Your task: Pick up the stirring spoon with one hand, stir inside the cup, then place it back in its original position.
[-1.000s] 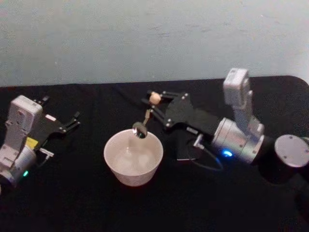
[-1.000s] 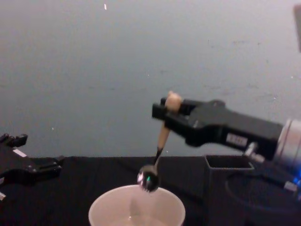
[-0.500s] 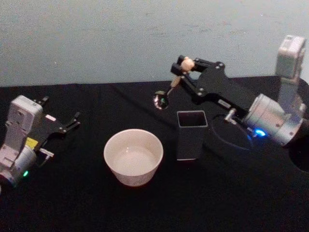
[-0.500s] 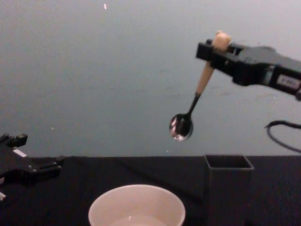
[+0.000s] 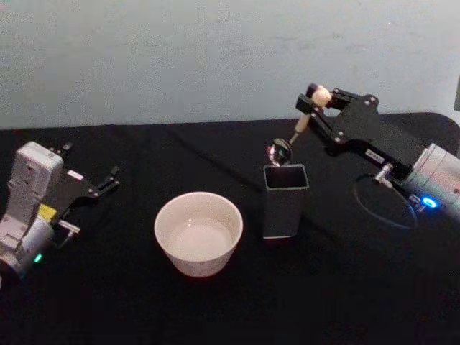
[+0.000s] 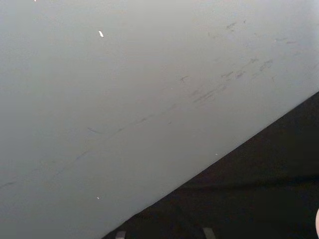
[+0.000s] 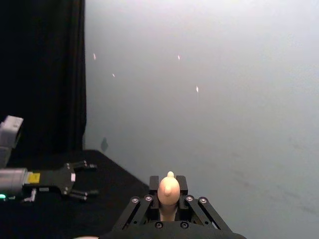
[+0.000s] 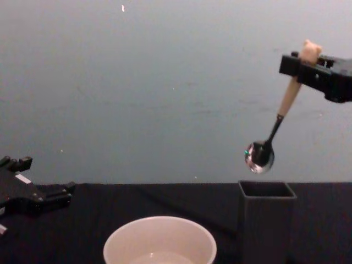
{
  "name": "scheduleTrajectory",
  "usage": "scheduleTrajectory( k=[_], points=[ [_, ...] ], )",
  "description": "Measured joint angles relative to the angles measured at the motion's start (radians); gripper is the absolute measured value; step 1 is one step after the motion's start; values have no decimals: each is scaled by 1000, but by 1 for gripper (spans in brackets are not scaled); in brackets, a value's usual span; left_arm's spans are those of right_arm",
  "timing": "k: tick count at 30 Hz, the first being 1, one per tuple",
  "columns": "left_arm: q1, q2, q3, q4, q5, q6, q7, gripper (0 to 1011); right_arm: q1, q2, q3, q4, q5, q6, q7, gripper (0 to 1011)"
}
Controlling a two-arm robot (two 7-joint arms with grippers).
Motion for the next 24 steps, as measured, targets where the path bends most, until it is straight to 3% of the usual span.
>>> scheduleTrajectory(
  k=[7, 24],
  points=[
    [0, 0, 0, 0, 0, 0, 0, 1001, -4, 9, 2, 6, 15, 65, -25, 202],
    [0, 0, 0, 0, 0, 0, 0, 1001, 32, 9, -30, 40, 59, 140, -20, 202]
  ],
)
